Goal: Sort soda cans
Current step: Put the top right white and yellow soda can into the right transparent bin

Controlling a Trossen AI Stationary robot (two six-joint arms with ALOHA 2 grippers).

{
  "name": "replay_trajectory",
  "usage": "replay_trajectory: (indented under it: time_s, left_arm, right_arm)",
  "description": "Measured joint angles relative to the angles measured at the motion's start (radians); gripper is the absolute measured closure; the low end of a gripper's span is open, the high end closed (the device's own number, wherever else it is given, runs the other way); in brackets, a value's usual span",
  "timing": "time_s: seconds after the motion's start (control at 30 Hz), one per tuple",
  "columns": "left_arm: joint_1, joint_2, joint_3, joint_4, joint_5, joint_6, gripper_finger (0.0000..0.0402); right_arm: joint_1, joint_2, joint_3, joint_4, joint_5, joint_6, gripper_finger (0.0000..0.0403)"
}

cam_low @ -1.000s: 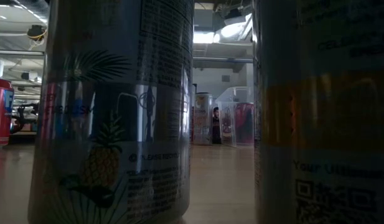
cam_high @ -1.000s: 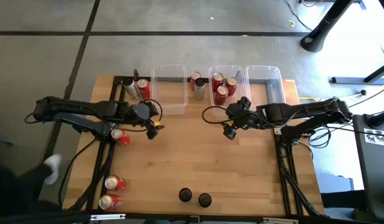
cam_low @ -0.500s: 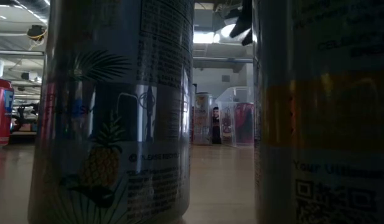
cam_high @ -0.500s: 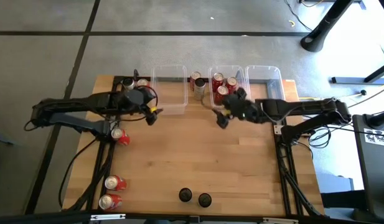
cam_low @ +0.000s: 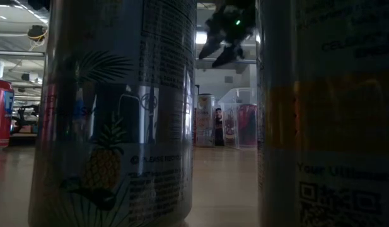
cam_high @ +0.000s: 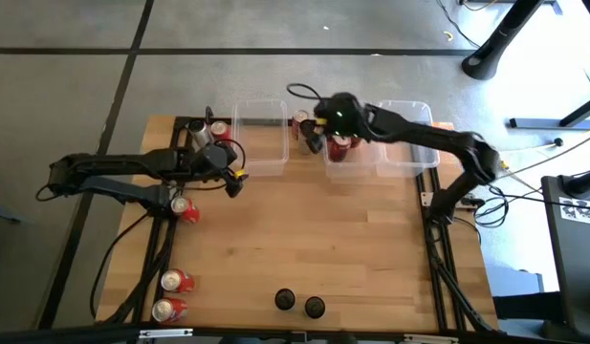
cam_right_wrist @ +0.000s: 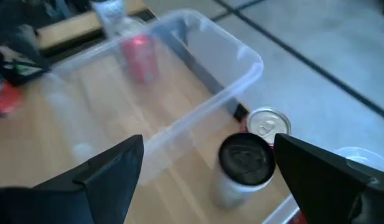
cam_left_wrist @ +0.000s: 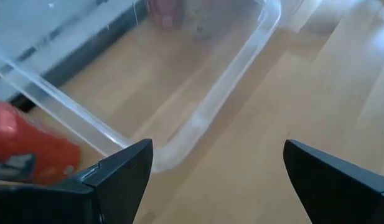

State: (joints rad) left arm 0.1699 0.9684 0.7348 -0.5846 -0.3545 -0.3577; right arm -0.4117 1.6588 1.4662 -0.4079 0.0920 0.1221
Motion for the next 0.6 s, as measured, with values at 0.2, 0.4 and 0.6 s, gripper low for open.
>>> replay_trajectory:
  time_s: [0.2, 0.4, 0.6]
  left_arm:
    - [-0.025, -0.002, -0.025, 0.011, -0.002, -0.032, 0.0054]
    - [-0.065, 0.0, -0.028, 0.037, 0.013, -0.05, 0.0054]
    - [-0.071, 0.0, -0.03, 0.07, 0.018, -0.038, 0.0054]
  right_arm:
    - [-0.065, 0.122, 0.06, -0.043, -0.044, -0.023, 0.0045]
    - [-0.075, 0.171, 0.06, -0.06, -0.059, -0.023, 0.0045]
    - [-0.073, 0.188, 0.059, -0.046, -0.022, -0.024, 0.0045]
